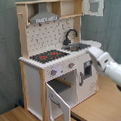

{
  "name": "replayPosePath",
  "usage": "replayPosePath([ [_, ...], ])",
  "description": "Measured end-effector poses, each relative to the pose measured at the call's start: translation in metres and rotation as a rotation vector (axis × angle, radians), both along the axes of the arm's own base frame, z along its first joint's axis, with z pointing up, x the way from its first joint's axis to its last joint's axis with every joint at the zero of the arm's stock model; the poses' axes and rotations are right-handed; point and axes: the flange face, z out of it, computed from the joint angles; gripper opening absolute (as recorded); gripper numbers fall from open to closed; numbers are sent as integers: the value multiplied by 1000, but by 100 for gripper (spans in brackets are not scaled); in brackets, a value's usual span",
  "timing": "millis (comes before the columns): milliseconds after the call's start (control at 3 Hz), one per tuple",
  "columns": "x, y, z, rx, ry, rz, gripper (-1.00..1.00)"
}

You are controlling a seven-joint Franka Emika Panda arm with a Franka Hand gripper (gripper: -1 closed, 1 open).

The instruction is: Play with the kitchen

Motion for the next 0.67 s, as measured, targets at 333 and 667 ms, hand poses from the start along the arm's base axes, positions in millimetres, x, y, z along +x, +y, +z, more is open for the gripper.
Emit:
replayPosePath([
  [333,-15,-14,36,10,-36,-43,100],
  [667,-30,-34,76,35,-77,-88,100],
])
